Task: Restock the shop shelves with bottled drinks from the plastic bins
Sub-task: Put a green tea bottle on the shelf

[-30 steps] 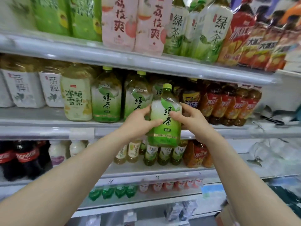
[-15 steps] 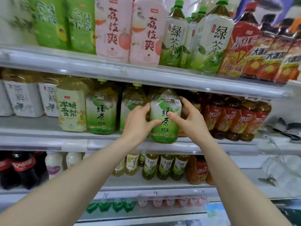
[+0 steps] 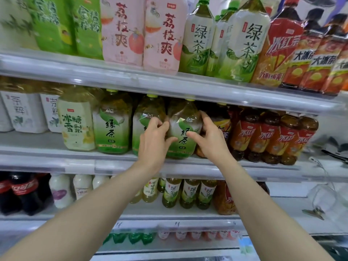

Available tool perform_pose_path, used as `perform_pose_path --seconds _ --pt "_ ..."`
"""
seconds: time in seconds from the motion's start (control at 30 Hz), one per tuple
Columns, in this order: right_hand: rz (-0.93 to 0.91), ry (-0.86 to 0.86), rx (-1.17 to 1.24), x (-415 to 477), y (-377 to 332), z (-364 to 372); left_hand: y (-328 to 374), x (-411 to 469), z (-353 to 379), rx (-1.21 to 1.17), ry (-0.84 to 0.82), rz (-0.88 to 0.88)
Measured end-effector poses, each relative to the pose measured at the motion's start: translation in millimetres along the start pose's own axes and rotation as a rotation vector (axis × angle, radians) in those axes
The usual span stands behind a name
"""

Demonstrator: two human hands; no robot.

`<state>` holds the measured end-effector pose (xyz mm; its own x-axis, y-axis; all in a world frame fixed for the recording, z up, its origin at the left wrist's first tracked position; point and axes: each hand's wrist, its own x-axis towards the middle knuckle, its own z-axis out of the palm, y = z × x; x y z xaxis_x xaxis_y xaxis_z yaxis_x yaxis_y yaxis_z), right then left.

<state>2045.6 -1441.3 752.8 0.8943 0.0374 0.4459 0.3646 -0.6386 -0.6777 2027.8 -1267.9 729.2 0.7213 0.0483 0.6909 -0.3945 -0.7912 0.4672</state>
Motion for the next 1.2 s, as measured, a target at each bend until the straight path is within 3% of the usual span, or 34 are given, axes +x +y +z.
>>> perform_pose_path --seconds 0.57,0.87,1.2 --pt "0.010 0.181 -0.015 3.8 1.6 9.8 -0.6 -12.4 15.3 0.027 0.011 0.043" --pt "-0.039 0.217 -0.220 -0.7 -5.8 0.6 -7.9 -27.9 27.9 0.157 -0.051 0.055" --pt "-0.059 0.265 -0.127 -6.7 -0.4 3.8 -1.3 -35.3 20.7 -0.100 -0.148 0.020"
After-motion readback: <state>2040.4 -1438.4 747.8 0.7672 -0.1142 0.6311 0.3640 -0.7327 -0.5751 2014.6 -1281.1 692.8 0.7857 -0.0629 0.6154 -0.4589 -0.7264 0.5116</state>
